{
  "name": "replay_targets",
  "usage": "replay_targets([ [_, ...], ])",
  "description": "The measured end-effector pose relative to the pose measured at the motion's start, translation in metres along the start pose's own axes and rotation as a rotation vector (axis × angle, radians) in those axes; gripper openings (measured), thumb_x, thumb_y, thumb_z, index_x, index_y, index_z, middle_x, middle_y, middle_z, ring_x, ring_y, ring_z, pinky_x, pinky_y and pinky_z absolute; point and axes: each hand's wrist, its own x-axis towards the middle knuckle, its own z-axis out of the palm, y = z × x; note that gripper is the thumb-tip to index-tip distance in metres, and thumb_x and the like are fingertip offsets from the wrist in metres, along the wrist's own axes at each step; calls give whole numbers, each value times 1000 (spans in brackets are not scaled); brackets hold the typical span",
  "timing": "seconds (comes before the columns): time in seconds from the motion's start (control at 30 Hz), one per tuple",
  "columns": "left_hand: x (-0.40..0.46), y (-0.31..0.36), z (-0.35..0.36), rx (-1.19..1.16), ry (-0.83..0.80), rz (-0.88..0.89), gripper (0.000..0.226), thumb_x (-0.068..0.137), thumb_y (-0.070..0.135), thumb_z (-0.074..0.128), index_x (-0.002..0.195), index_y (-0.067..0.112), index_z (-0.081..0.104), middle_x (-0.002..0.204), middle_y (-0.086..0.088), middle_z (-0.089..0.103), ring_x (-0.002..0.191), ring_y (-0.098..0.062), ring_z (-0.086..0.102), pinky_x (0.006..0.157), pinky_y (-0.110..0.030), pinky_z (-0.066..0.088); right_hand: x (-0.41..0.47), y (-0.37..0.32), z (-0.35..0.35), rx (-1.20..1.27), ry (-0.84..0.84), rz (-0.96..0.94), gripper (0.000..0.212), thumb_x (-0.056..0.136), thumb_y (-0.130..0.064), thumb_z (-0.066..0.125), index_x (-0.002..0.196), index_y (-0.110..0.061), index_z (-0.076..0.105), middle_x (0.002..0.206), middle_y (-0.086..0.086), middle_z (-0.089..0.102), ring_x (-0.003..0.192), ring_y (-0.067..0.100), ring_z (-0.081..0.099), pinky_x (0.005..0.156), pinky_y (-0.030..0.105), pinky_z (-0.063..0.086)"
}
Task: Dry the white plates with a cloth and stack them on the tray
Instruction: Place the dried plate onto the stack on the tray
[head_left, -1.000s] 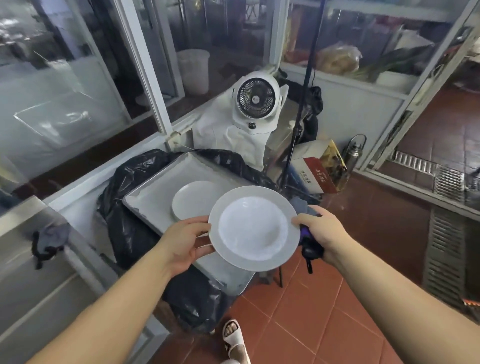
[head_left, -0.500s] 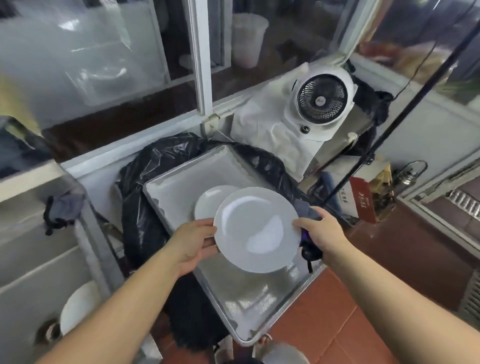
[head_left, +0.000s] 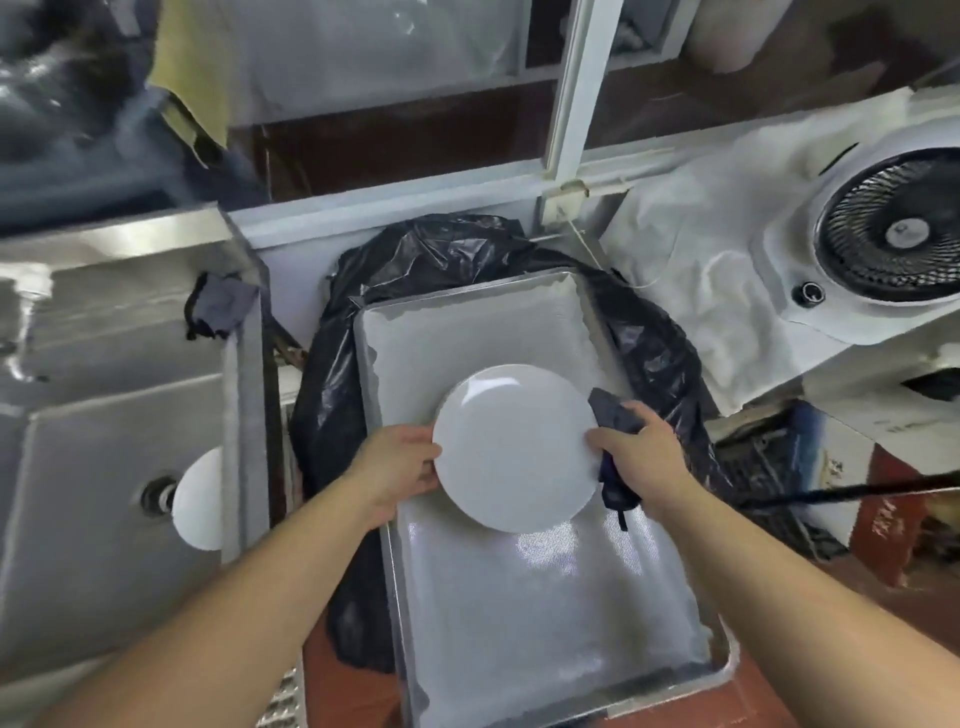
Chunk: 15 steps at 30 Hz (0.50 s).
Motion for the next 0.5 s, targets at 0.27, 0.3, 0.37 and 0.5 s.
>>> replay_targets([
  [0.27,27,-15,11,-19,151,15,29,96,-4,61,101,21,74,93,0,82,84,-16,79,66,-23,61,39,5,15,-150,-80,-22,44,67,-26,70,90,-64,61,68,7,68,55,28,60,56,45,53],
  [0.3,29,-16,12,-9,157,12,28,96,-4,62,101,21,74,93,0,82,86,-17,79,67,-25,62,41,5,15,-181,-77,-38,45,68,-28,69,97,-61,59,67,6,71,55,29,63,57,47,56],
  [0.37,35,-18,13,24,176,5,26,94,-4,63,106,17,73,98,-4,81,93,-24,78,78,-33,65,44,8,15,-241,-78,-65,48,72,-29,69,113,-50,57,62,-1,72,50,22,67,56,46,60],
  [0.5,44,-25,13,154,246,17,26,93,0,67,113,16,71,113,-5,74,99,-27,75,90,-46,64,50,14,16,-245,-104,-90,44,78,-25,67,117,-42,58,63,5,72,45,22,65,52,49,61],
])
